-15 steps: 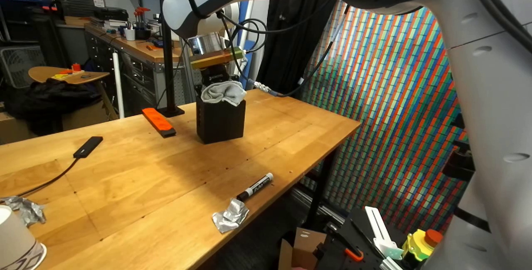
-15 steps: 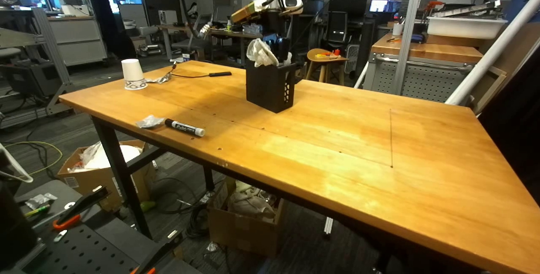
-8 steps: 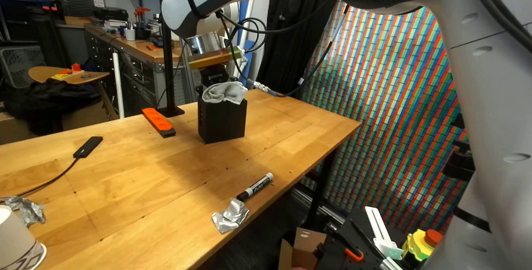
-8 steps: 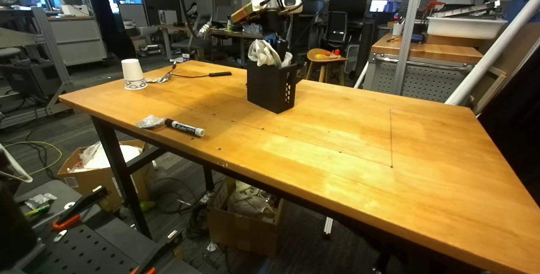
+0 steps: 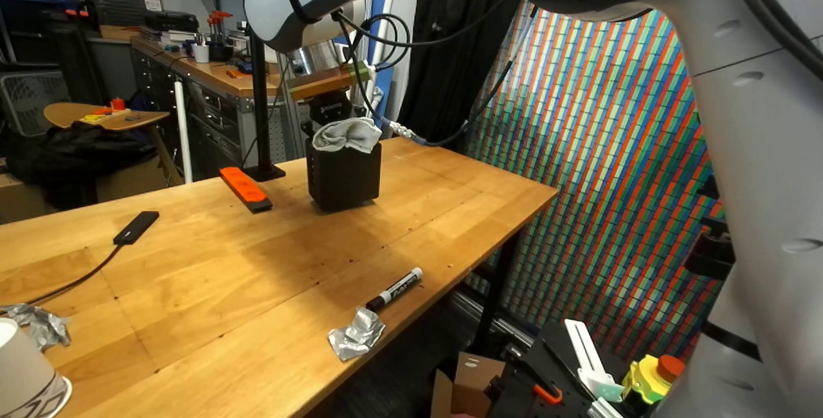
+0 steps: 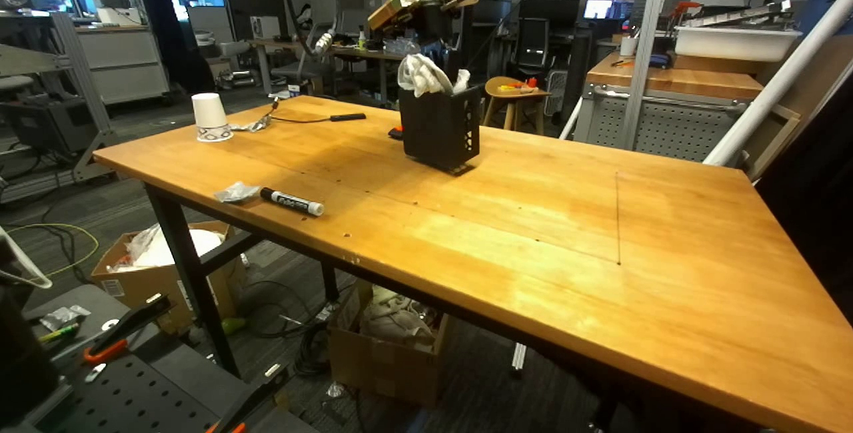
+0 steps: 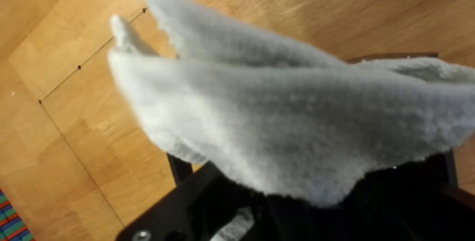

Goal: Pick up the cloth from the table and put it in the box

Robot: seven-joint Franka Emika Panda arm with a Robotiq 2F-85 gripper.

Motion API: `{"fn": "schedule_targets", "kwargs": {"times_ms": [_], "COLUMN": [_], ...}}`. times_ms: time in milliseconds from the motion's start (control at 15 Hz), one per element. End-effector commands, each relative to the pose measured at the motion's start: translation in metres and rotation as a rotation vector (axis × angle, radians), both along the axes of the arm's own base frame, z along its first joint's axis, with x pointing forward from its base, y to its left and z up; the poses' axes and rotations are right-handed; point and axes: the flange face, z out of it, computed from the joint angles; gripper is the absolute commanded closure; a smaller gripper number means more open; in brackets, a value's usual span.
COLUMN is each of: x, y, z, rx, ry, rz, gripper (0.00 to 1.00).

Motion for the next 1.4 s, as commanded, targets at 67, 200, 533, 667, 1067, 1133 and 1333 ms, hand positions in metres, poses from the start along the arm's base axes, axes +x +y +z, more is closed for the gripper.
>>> {"fn": "schedule_targets", "kwargs": {"times_ms": [67, 200, 533, 667, 1067, 1133, 1333], "x": [0.007, 0.008, 0.010, 0.011, 0.012, 0.012, 0.013], "y": [-0.003, -0.001, -0.007, -0.005, -0.004, -0.006, -0.010], "z": [0.022, 0.022, 0.026, 0.026, 0.022, 0.017, -0.007], "rx": [-0.022, -0.028, -0.025, -0.030, -0.035, -0.034, -0.020], "ry": [-0.035, -0.043, -0.046, -0.049, -0.048, -0.037, 0.012], "rz": [-0.021, -0.031, -0.040, -0.042, -0.046, -0.044, -0.048], "gripper": [0.32, 0.69, 0.95, 0.96, 0.94, 0.94, 0.94]}}
